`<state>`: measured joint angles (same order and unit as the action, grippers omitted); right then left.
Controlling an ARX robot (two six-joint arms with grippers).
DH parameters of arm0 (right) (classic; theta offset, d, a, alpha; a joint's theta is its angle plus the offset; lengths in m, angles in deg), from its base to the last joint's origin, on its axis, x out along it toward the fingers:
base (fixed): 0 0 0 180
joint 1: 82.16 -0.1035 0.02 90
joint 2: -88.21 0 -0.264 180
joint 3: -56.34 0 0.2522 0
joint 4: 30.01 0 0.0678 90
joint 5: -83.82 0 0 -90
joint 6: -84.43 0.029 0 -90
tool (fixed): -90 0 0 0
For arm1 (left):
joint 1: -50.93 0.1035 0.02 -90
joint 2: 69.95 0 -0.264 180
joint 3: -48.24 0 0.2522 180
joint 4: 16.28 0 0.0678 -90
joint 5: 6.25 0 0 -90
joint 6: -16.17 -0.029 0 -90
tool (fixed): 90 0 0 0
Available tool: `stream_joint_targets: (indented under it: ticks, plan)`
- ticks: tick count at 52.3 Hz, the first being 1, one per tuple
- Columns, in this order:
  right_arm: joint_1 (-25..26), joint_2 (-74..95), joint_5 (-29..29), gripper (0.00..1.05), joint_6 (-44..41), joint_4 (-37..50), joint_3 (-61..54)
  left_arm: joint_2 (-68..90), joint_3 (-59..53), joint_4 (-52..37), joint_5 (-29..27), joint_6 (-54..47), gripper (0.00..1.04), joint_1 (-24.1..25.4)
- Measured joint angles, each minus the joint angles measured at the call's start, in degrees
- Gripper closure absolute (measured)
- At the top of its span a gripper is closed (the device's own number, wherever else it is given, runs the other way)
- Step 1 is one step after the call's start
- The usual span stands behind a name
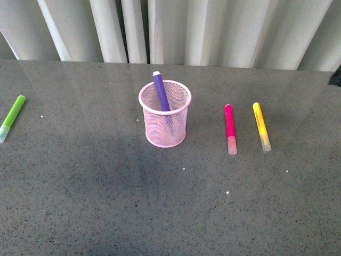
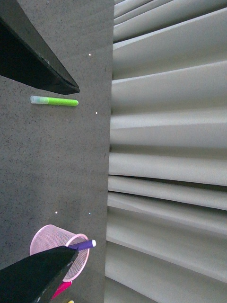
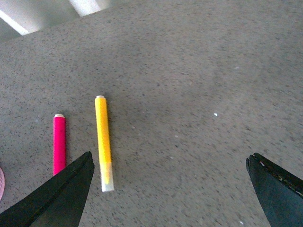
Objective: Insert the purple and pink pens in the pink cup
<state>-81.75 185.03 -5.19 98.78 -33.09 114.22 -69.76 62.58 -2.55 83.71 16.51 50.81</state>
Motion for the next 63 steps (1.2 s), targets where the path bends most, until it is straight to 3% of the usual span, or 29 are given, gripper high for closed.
stream_joint_targets:
  ticks: [28,63]
  plan:
    - [-13.6,21.0,3.9,0.07,-0.9,-3.8,18.7,0.0,0.0,0.0,0.0,0.0,0.07,0.0]
    - [-19.5,34.9,5.6,0.07,3.7,-5.2,32.3,0.0,0.0,0.0,0.0,0.0,0.07,0.0]
